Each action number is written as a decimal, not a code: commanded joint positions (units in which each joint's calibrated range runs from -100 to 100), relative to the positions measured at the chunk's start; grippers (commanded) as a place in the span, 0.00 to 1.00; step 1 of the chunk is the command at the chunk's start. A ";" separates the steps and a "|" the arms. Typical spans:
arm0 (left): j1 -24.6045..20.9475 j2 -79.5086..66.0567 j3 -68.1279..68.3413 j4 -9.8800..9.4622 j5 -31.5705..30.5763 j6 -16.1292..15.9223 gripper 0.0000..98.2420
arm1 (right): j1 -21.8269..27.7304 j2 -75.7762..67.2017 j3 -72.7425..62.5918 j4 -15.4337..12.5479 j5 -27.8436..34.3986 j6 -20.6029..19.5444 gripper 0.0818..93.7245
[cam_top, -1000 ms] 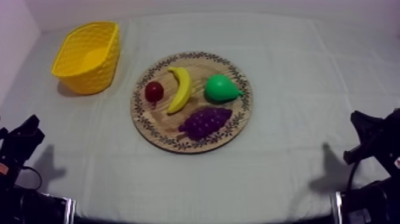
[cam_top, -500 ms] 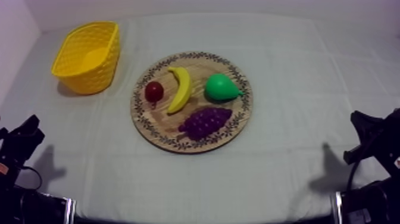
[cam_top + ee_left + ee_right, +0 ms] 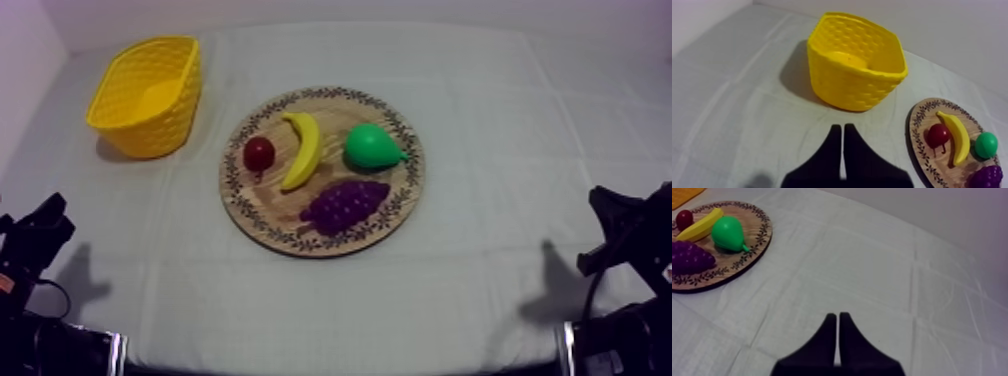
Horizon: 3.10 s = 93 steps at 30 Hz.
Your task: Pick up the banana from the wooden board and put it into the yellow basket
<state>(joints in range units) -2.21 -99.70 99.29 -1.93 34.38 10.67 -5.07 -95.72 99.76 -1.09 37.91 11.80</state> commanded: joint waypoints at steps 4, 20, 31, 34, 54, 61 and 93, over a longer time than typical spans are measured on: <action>0.00 -0.04 0.04 0.00 -0.03 0.00 0.00 | 0.02 -0.03 0.02 -0.01 -0.01 0.00 0.00; 0.00 -0.04 0.04 0.00 -0.03 0.00 0.00 | 0.02 -0.03 0.02 -0.01 -0.01 0.00 0.00; 0.07 0.86 -0.88 0.00 1.72 -2.19 0.00 | 0.02 -0.03 0.02 -0.01 -0.01 0.00 0.00; 0.72 5.89 -4.02 -0.03 2.45 -1.61 0.00 | 0.02 -0.03 0.02 -0.01 -0.01 -0.03 0.00; 15.91 61.58 -72.06 -1.76 23.09 0.62 0.00 | -0.05 -0.03 0.02 -0.01 -0.01 -0.01 0.00; 20.37 75.80 -87.90 -2.17 27.67 2.75 0.00 | -0.06 -0.03 0.02 -0.01 -0.01 -0.02 0.00; 29.50 118.03 -108.51 -3.40 38.52 9.17 0.01 | -0.06 -0.03 0.02 -0.01 -0.01 0.00 0.00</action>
<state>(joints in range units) 27.22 18.01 -9.43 -5.42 72.81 19.84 -5.11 -95.72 99.76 -1.09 37.88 11.80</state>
